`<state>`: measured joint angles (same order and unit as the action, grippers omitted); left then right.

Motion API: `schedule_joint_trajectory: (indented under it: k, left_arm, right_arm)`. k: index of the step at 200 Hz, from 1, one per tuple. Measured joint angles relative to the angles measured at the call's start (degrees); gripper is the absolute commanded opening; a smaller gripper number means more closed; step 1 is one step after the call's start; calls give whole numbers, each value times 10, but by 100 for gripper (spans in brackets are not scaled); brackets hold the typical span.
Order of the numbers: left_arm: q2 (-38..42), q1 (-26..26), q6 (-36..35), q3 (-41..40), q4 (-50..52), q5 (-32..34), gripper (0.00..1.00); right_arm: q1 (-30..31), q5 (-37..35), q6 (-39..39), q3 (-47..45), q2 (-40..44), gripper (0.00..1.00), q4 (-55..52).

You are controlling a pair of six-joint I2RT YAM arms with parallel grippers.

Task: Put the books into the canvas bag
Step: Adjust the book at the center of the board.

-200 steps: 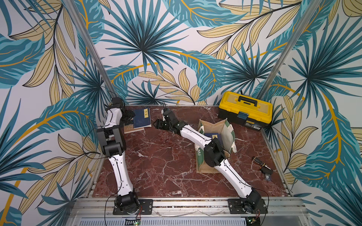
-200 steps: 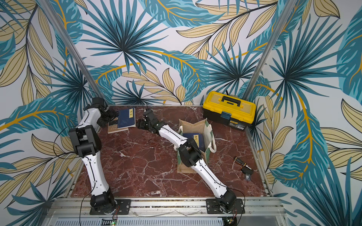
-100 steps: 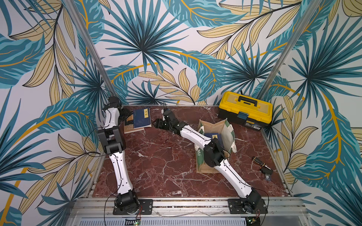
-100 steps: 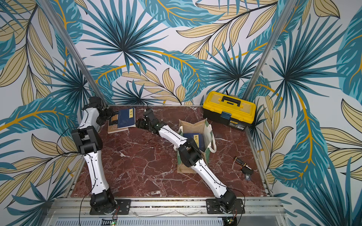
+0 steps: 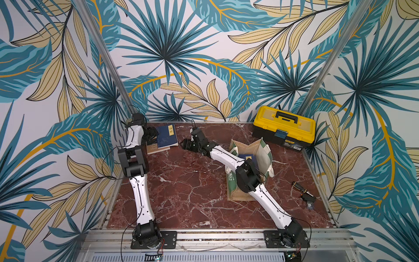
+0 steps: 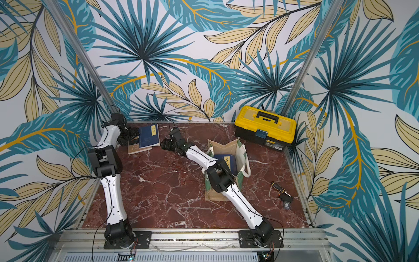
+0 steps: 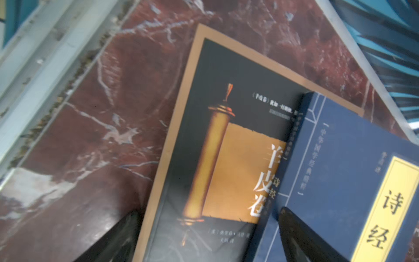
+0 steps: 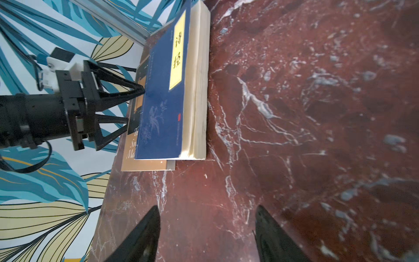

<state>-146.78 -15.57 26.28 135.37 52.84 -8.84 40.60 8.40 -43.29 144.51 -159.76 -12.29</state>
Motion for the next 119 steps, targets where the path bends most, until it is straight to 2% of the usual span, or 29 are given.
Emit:
schedule_joint_trajectory:
  k: [59,119]
  left_arm:
    - [2,23,-31,-9,0,-35,85]
    - [40,50,-51,-78,-6,-83,71]
  right_arm:
    - [-21,0,0,0,0,67,6]
    - [-50,0,-11,0,0,67,25]
